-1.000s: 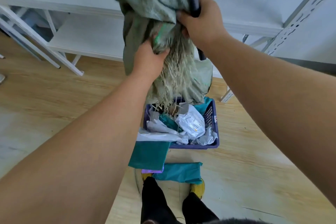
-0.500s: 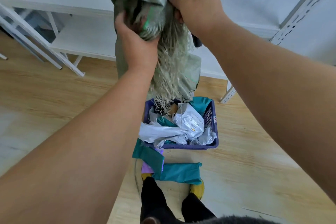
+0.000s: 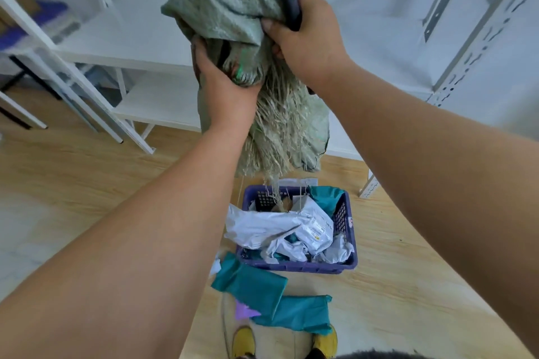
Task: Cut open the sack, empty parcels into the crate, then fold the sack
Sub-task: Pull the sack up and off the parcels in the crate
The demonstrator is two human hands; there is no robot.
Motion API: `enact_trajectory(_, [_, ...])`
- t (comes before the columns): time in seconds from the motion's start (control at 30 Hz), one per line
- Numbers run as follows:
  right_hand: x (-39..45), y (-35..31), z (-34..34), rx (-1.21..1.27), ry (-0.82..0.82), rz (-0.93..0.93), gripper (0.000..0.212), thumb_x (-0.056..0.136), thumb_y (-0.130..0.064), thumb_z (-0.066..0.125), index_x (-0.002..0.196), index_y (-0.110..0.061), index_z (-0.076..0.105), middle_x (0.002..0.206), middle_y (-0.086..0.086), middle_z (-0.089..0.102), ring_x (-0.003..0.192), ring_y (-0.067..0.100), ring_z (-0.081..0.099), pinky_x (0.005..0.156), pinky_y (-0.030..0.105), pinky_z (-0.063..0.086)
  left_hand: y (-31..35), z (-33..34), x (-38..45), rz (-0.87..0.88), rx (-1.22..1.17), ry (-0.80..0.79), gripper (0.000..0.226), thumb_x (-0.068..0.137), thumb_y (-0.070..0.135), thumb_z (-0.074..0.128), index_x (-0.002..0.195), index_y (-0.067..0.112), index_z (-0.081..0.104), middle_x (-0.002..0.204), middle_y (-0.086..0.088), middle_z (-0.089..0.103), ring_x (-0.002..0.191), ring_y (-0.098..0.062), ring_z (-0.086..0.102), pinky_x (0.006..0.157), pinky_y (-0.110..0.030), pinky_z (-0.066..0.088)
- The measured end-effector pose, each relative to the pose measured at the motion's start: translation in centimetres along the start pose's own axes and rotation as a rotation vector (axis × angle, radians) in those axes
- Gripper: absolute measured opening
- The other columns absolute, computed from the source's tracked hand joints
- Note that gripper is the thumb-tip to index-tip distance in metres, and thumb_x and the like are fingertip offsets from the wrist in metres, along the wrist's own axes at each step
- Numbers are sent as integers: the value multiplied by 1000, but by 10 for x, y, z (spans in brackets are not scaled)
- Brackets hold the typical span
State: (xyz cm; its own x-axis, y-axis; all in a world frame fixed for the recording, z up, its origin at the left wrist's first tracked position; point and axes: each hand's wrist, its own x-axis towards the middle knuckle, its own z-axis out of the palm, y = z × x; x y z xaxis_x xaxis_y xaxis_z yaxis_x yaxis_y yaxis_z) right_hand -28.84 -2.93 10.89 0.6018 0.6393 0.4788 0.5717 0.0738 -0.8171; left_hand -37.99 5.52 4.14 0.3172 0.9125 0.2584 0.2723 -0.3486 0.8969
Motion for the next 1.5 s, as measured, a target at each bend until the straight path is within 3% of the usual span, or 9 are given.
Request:
enact_trajectory(0.3, [1,-58,8,-5,84,3,44,78,-21,60,121,-13,57,89,-9,61,93,29,66,82,46,55,29,-36,15,53,-97,-51,104,71,34,79,150,27,12,146,5,43,120,-15,53,87,-23,39])
enact_trajectory(0.6, [-3,-95,26,-74,172,-20,41,77,-18,62,119,-13,60,94,-6,62,96,28,64,82,45,54,48,-72,17,96,-121,-140,103,73,23,81,151,14,14,143,-5,44,130,-21,46,107,-35,41])
enact_trajectory(0.73, [-12,-88,32,-143,147,25,30,83,-13,64,113,-12,60,95,-2,66,93,22,63,83,36,52,41,-81,12,83,-67,-281,103,75,24,80,152,15,11,144,0,44,130,-16,44,93,-15,35])
enact_trajectory(0.9, [-22,-79,32,13,-24,348,13,90,-14,64,83,-20,55,59,2,56,43,7,52,50,21,48,17,-78,1,0,-186,-498,95,73,14,80,149,16,23,131,0,54,121,-16,52,100,-31,44])
enact_trajectory(1.1, [-36,-57,40,24,32,403,37,81,-33,76,111,-18,59,86,-7,64,65,6,57,60,23,48,12,-69,15,-251,-332,-399,38,72,37,63,110,32,60,103,3,69,94,-22,67,85,-44,56])
enact_trajectory(1.17, [-49,-41,43,12,42,452,44,78,-36,78,115,-23,58,93,-11,64,68,4,59,63,23,50,11,-66,26,-330,-377,-339,40,69,31,64,109,30,60,102,2,69,93,-23,67,84,-44,57])
enact_trajectory(1.3, [-74,-18,70,63,-77,541,23,80,-22,78,88,-23,56,69,-5,58,47,2,53,51,20,46,10,-56,42,-406,-414,-309,49,56,32,57,105,27,62,96,-4,70,88,-31,68,77,-51,57])
enact_trajectory(1.4, [-69,-8,84,21,9,585,22,79,-16,75,78,-22,55,63,-1,59,49,13,53,53,28,48,9,-60,39,-409,-513,-342,43,62,23,59,104,17,62,94,-8,68,88,-27,66,83,-48,55])
enact_trajectory(1.5, [-50,-3,84,-100,147,558,16,77,-17,72,84,-22,58,68,-4,61,65,20,61,67,35,55,-9,-69,35,-263,-517,-448,58,68,23,70,123,21,53,117,0,65,107,-19,63,96,-43,51])
